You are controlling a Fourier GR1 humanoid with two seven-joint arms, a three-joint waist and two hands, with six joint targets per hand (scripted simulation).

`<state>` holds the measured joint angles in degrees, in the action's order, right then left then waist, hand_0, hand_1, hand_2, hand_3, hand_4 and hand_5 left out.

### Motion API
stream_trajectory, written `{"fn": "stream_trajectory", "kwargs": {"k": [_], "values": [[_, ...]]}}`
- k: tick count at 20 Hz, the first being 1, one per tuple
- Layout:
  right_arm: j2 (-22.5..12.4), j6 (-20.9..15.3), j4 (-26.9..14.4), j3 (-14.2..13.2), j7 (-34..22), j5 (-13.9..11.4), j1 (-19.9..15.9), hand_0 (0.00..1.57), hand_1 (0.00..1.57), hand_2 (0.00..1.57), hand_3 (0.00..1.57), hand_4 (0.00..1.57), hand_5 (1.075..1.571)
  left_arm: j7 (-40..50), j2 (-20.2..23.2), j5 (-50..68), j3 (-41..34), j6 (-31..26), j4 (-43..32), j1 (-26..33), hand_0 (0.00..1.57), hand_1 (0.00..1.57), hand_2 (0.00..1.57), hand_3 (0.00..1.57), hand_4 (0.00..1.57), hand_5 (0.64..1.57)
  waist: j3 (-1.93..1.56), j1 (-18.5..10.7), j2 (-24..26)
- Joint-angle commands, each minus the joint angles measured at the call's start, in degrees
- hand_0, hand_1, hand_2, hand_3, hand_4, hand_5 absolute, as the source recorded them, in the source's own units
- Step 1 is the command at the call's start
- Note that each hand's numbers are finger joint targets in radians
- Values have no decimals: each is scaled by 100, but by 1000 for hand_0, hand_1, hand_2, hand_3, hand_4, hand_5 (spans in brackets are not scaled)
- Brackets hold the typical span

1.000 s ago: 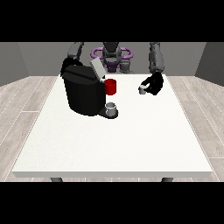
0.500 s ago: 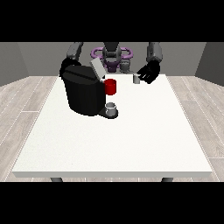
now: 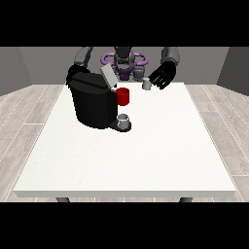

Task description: Insert the coffee pod into the coffee machine and close the lid

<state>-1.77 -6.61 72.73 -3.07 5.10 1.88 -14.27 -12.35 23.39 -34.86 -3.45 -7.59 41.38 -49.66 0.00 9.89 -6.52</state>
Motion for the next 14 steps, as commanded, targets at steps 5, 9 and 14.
{"fn": "stream_trajectory", "kwargs": {"k": [5, 9, 14], "values": [[107, -2, 249, 150, 79, -24, -81, 0, 0, 0, 0, 489, 1571, 330, 529, 126, -422, -369, -141, -871, 1248, 1248, 1292, 1237, 515, 1571, -1, 348, -154], [173, -193, 501, 527, -250, -158, -192, 0, 0, 0, 0, 526, 1571, 512, 377, 73, -464, -161, -272, -1136, 1239, 1239, 1262, 1198, 476, 1571, 1, 567, -329], [55, -206, 401, 262, -165, -82, -456, 0, 0, 0, 0, 506, 1571, 722, 255, -37, -387, -83, -194, -1516, 1284, 1284, 1340, 1276, 519, 1571, -2, 611, -532]]}}
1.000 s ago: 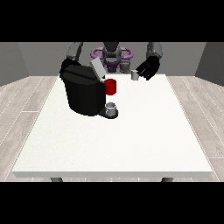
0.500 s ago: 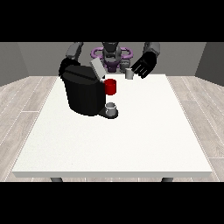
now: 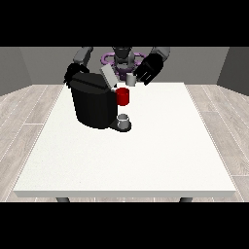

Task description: Insert the coffee pod into the coffee machine and close the lid

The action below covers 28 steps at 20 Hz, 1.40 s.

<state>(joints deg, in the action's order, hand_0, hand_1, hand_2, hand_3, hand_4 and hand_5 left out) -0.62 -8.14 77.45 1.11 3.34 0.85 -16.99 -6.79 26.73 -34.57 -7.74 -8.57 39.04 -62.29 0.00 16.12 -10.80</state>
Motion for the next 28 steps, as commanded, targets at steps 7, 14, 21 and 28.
{"fn": "stream_trajectory", "kwargs": {"k": [7, 14, 21, 28], "values": [[-79, -67, 176, 30, -22, -164, -123, 0, 0, 0, 0, 548, 1571, 214, 115, -129, -63, 5, -144, -575, 1277, 1277, 1303, 1236, 488, 1571, -1, 247, -293], [-393, -8, 112, -463, -308, 120, -407, 0, 0, 0, 0, 519, 1571, 158, -200, -166, 58, -38, -185, -421, 1326, 1326, 1335, 1233, 503, 1571, -1, 58, -270], [-289, 73, 194, -416, 276, 212, -31, 0, 0, 0, 0, 525, 1571, -252, 42, -234, 30, -29, -222, -369, 1183, 1183, 1251, 1180, 499, 1571, -2, 99, -505], [-448, 147, 462, -452, -358, 312, -169, 0, 0, 0, 0, 513, 1571, -272, -30, -202, -45, -49, -441, -272, 1204, 1204, 1279, 1208, 521, 1571, 1, 149, -402]]}}
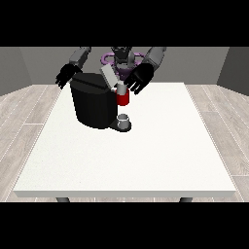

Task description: Insert the coffee pod into the coffee machine and close the lid

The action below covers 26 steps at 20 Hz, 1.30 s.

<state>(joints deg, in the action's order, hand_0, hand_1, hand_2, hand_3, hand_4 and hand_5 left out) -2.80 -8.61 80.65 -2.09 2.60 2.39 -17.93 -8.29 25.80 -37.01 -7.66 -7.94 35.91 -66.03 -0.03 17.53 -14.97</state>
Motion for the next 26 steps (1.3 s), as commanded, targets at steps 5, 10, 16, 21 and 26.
{"fn": "stream_trajectory", "kwargs": {"k": [5, 10, 16, 21, 26], "values": [[76, -124, -222, -24, 260, -100, -96, 0, 0, 0, 0, 499, 1571, 269, -284, -186, 159, 93, 0, -127, 1185, 1185, 1250, 1184, 491, 1571, 1, -118, -64], [24, -214, -63, -108, -100, -38, -296, 0, 0, 0, 0, 448, 1571, 176, -359, -180, 148, 80, -82, -31, 1230, 1230, 1274, 1180, 481, 1571, 3, -139, -25], [181, -220, -186, 19, 167, -111, 37, 0, 0, 0, 0, 446, 1571, 93, -259, -72, 51, -182, -99, -123, 1204, 1204, 1226, 1089, 463, 1571, 2, -156, -11], [-11, -237, 35, -84, -144, -88, -299, 0, 0, 0, 0, 364, 1571, 13, 81, -226, 14, -56, -192, -246, 1118, 1118, 1158, 990, 442, 1571, 4, -34, -259], [73, -208, -161, -227, 111, 74, -24, 0, 0, 0, 0, 401, 1571, 67, -225, -400, 244, 59, -88, 116, 1051, 1051, 1118, 953, 365, 1571, 2, -214, 85]]}}
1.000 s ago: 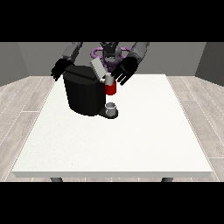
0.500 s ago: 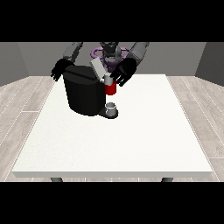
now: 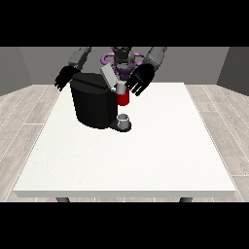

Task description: Insert the coffee pod into the coffee machine and close the lid

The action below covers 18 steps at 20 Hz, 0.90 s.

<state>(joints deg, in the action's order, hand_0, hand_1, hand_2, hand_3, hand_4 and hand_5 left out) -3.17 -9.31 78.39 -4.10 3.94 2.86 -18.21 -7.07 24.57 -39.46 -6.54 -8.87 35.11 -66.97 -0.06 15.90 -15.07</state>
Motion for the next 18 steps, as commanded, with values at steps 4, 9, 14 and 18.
{"fn": "stream_trajectory", "kwargs": {"k": [4, 9, 14, 18], "values": [[-21, 124, -152, -52, 163, 87, -75, 0, 0, 0, 0, 431, 1571, 20, -33, -132, 69, 66, 91, -145, 1064, 1064, 1117, 952, 360, 1571, 3, -23, -45], [42, -154, 306, 168, -334, -139, -207, 0, 0, 0, 0, 415, 1571, -605, 340, -320, 253, -252, -130, 100, 0, 0, 378, 112, 0, 1571, 7, -5, -74], [192, -228, 127, 207, -141, -179, 117, 0, 0, 0, 0, 411, 1571, -528, 284, -372, 284, -371, -107, 125, 0, 0, 0, 0, 0, 1571, 5, -48, 107], [-42, -83, 49, 14, -332, -44, 92, 0, 0, 0, 0, 375, 1571, -278, -12, -449, 337, -211, -56, 243, 0, 0, 0, 0, 0, 1571, 5, -71, 344]]}}
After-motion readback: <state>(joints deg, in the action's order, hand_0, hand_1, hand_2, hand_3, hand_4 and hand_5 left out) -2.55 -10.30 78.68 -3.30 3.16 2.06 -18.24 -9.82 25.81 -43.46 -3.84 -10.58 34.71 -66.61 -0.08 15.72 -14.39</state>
